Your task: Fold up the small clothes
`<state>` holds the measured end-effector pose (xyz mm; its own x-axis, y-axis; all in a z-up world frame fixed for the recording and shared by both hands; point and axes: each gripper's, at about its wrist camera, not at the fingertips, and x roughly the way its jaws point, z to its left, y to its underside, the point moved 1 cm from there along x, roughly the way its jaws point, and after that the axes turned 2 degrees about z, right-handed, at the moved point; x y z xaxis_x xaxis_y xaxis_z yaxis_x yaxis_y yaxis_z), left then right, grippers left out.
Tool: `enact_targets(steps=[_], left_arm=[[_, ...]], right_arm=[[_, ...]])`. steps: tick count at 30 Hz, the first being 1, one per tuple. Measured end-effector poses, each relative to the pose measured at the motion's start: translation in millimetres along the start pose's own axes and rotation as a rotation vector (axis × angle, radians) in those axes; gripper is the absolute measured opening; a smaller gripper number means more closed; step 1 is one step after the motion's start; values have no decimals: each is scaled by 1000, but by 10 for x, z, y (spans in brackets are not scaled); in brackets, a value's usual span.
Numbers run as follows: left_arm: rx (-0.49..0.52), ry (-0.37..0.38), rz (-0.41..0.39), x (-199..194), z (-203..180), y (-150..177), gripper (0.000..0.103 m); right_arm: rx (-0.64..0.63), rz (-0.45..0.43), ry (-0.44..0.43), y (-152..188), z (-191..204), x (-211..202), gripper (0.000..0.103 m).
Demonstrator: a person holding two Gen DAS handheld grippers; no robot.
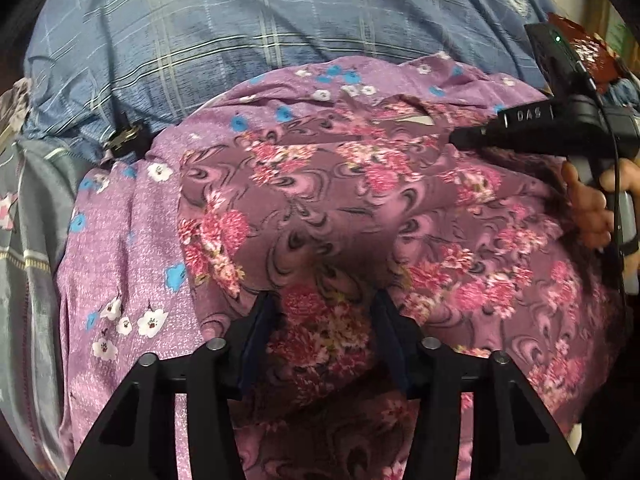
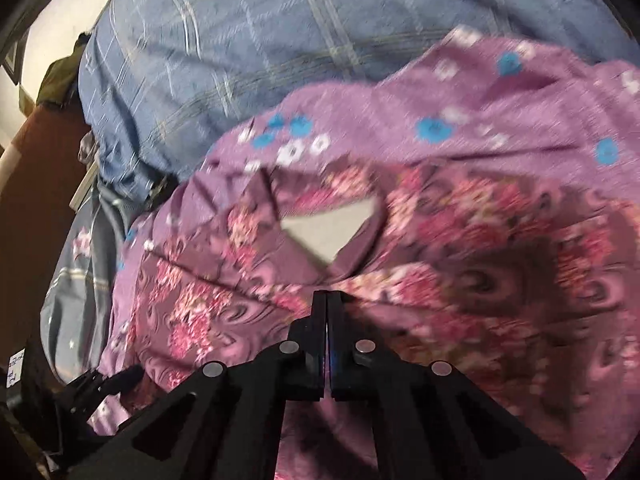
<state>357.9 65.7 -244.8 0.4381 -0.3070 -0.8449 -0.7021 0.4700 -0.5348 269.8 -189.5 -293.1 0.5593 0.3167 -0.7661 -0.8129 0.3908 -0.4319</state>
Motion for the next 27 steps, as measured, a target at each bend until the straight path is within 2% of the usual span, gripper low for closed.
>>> enact_targets(steps=[4,6,7,8,10,11,13,14,16,18,20,22,27], left_arm=[[-28,103,-65,-171,-4,-56,45],[-13,129,-82,-200,-71,-79,45],[6,120,-78,-190,-115,-81,45],[25,107,-68,-164,-160,-82,45],[48,81,-36,-78,-227,-86,45],[49,71,-23,-41,-235,-90,45],[41,74,-22,-35,-221,-108,45],[26,81,-26,-51,-194,-118,45],[2,85,-32,-79,-146,-121,45],[-7,77,-30,-96,-112,-104,45],[-14,67,-25,-65,-95,-113,45],[-23,67,-27,-68,-71,-112,45],[-41,74,-36,-93,-41,-116,45]], right_arm=[[-72,-1,-103,73,162,-338,10],[-157,67,-152,238,331,-472,12],[-176,102,-179,295,368,-494,18],[-184,142,-209,358,398,-512,34],[-140,194,-257,461,394,-513,56],[-99,211,-271,506,349,-487,55],[-43,237,-237,581,265,-397,49],[-7,245,-218,598,216,-348,36],[132,280,-246,647,29,-203,23],[248,287,-289,665,-118,-111,23],[319,271,-329,670,-183,-87,27],[393,250,-354,674,-259,-81,26],[436,199,-359,678,-305,-59,24]])
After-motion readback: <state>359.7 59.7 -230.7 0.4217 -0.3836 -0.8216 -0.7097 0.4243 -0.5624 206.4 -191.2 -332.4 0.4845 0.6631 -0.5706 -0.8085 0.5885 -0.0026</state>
